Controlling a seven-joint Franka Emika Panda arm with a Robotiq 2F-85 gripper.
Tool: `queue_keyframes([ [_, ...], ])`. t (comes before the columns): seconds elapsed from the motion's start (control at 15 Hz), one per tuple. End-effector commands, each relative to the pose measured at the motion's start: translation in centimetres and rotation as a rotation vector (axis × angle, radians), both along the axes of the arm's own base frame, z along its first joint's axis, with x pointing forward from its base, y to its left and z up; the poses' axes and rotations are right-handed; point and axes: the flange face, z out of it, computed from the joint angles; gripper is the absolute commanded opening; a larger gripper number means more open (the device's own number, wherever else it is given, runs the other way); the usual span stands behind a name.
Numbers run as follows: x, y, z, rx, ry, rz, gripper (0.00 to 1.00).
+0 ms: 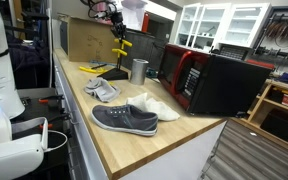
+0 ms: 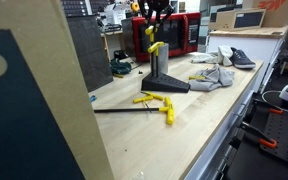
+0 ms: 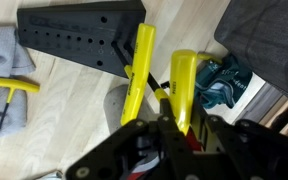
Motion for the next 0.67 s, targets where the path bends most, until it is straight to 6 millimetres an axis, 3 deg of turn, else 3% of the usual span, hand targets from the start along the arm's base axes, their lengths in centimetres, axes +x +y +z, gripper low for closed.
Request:
queue_keyframes([
  [0.0, -0.48, -0.15, 0.46, 0.012, -0.040, 0.007, 0.06],
  [0.6, -0.67, -0.84, 0.00, 0.001, -0.068, 0.022, 0.06],
])
